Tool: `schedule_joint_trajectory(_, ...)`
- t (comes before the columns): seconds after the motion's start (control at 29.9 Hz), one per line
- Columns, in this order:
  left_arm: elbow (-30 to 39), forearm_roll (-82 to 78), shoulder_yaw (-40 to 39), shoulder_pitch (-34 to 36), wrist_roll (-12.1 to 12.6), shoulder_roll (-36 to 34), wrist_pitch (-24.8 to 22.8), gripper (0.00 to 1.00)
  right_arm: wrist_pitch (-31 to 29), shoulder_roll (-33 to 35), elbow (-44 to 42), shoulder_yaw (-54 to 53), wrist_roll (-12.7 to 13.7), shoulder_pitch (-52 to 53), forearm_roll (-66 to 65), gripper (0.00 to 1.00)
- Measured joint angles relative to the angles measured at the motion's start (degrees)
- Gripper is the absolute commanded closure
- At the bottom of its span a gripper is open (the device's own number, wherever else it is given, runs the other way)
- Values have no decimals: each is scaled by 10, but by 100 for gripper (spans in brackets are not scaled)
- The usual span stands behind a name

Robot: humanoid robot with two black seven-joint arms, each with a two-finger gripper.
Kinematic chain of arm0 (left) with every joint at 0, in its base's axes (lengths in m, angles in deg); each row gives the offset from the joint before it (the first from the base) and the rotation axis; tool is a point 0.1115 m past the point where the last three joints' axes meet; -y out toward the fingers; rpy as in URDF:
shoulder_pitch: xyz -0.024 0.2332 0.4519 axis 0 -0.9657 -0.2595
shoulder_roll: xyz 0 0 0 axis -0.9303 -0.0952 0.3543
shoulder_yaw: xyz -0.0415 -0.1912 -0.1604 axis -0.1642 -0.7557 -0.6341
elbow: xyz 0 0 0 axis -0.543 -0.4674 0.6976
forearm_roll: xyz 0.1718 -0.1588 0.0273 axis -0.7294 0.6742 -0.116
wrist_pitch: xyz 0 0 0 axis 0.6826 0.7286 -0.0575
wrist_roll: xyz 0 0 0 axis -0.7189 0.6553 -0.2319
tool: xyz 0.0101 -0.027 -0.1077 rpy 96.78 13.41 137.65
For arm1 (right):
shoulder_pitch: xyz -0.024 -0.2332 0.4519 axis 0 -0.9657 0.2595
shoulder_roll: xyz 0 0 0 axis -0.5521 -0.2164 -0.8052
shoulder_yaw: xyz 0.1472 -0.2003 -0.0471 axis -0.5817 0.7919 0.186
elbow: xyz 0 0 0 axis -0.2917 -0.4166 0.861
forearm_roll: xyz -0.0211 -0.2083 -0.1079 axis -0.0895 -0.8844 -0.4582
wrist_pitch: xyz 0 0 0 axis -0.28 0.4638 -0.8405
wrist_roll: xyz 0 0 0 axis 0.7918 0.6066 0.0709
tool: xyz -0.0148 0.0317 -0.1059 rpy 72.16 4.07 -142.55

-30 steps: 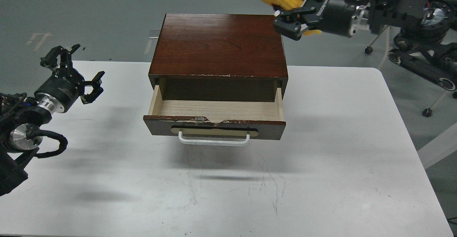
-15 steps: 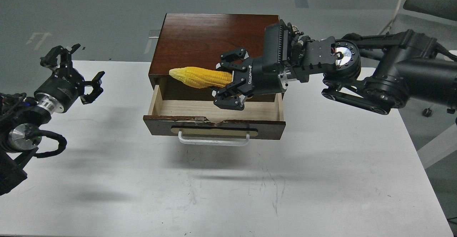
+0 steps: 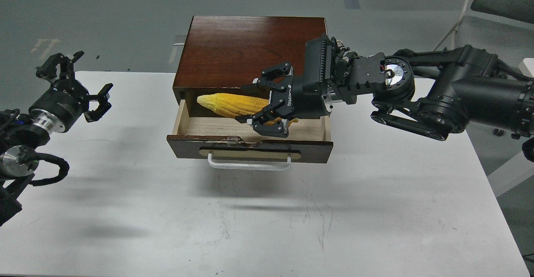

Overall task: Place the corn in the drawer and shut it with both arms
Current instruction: 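Lower the corn into the drawer, open the right gripper, withdraw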

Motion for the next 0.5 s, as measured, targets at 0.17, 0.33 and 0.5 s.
schedule_joint_trajectory(0.17, 0, 0, 0, 0, 0, 0, 0, 2, 0, 0, 1, 0, 0, -1, 0, 1)
schedule_joint_trajectory(0.33, 0, 0, 0, 0, 0, 0, 0, 2, 2, 0, 2, -1, 0, -3, 0, 2)
schedule_joint_trajectory(0.5, 0, 0, 0, -1, 0, 0, 0, 2, 2, 3, 1, -20, 0, 2, 20, 2)
